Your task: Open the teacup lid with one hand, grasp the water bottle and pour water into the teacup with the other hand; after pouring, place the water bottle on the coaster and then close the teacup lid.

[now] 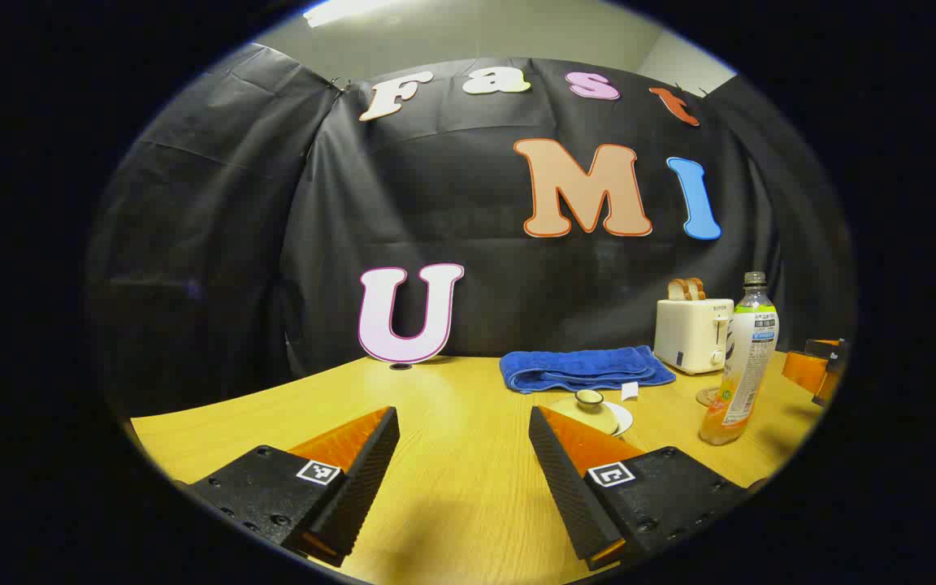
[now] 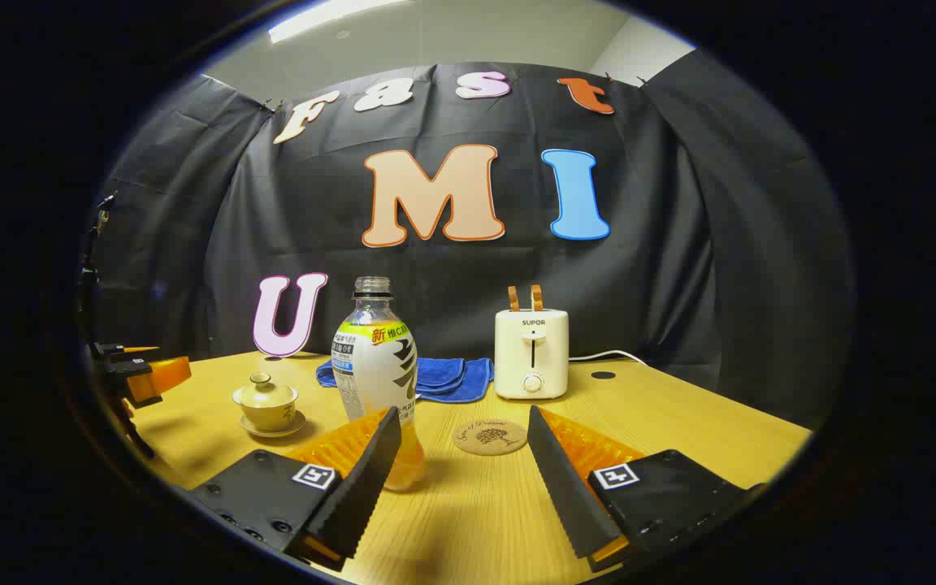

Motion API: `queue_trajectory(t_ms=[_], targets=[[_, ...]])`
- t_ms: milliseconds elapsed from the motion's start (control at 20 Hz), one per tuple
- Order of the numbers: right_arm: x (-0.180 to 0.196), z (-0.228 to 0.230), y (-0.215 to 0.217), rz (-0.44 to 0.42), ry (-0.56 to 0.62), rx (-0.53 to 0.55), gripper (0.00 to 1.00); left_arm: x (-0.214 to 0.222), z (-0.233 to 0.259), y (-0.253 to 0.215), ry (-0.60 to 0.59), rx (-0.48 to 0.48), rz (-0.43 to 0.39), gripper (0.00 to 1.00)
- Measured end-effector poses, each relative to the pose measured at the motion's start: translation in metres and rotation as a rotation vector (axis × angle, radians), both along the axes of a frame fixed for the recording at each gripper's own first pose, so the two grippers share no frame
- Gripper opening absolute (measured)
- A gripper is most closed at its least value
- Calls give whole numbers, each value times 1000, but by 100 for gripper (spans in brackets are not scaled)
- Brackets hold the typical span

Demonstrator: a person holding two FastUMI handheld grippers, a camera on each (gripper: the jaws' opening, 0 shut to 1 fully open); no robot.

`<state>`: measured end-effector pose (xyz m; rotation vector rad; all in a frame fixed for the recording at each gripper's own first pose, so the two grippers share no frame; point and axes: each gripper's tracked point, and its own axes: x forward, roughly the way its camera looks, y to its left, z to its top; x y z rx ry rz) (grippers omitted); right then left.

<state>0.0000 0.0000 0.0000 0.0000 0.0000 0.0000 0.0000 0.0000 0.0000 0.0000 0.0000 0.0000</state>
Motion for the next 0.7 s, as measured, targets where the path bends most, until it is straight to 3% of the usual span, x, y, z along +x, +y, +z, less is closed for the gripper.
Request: queue_trajectory(t_ms=[700], targets=[[1,0,0,2,-1,0,98,1,0,-4,-2,-4,-20,94]])
